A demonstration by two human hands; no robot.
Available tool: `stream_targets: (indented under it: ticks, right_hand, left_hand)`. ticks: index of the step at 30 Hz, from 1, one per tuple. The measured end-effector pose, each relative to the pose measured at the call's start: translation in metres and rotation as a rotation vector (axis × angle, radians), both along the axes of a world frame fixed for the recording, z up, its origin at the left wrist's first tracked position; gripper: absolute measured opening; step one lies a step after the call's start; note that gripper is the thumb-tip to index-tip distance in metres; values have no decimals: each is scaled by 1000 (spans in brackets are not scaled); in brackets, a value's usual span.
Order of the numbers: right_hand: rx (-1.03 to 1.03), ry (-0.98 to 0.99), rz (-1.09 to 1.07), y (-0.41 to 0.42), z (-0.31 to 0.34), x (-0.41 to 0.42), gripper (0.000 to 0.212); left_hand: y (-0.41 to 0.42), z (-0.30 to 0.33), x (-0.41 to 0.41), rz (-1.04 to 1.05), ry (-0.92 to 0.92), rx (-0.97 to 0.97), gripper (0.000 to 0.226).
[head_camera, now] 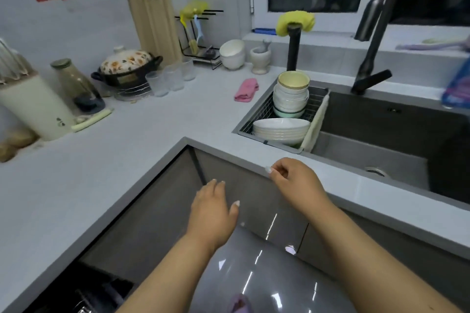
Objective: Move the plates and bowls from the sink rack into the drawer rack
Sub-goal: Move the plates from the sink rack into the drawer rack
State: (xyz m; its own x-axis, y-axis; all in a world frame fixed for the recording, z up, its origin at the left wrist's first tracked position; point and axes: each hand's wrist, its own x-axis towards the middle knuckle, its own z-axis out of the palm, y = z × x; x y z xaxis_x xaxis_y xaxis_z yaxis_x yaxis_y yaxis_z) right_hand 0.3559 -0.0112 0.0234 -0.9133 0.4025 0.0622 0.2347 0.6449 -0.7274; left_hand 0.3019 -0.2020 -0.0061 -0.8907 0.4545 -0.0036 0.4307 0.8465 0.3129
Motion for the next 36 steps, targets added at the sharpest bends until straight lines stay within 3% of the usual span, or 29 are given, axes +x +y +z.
stream_targets:
  ticks: [11,14,19,26,36]
  right_hand:
    - [48,6,-249,81,-15,-83,14]
    - [98,-24,-264,96,-30,-123,26]
    - [223,-149,-234,118,-59,-168,40]
    - [415,-362,-122,138,-73,-198,29]
    - [394,-169,66,152,-76,-207,22]
  left_hand:
    - [85,-16,-117,-154,-83,-130,83]
    - [101,-24,-153,-187,-105,-182,85]
    - [123,-44,-197,-247,-119,-252,87]
    - [138,-74,-222,-322,-32,-305,93]
    - [139,-77,-221,-320,8,-295,92]
